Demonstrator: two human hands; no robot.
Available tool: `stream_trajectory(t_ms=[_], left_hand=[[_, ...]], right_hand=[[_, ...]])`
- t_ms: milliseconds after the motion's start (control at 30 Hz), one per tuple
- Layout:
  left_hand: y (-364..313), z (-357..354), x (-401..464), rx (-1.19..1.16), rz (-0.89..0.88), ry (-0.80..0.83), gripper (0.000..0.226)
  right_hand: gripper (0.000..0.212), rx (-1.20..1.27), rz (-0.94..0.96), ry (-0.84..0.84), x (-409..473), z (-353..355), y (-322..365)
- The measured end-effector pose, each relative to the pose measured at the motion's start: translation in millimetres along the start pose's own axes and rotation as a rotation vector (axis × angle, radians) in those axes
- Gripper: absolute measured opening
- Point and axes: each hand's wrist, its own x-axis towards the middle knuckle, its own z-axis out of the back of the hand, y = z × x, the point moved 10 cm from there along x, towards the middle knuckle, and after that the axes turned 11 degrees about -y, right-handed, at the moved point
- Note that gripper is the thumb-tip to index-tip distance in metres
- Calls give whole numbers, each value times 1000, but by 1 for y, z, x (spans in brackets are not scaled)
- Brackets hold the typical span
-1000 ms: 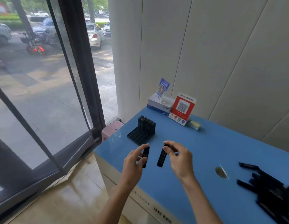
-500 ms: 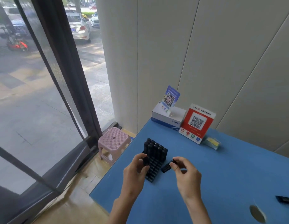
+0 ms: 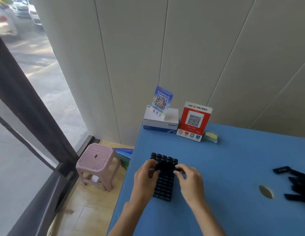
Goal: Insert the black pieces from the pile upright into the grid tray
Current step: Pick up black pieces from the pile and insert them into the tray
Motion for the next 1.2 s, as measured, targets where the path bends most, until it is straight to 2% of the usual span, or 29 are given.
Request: stream_trajectory(t_ms=[233, 667, 933, 1200], left_hand=[[4, -9, 11, 16, -113, 82, 22], [5, -12, 23, 54, -170, 98, 20], [4, -16, 25, 60, -215, 100, 23], [2, -20, 26, 87, -266, 102, 23]], right_hand=[[14, -135, 59, -32, 1, -8, 7], [18, -213, 156, 12, 12, -23, 32], [27, -253, 238, -35, 12, -23, 38], [27, -257, 199, -43, 4, -23, 28]])
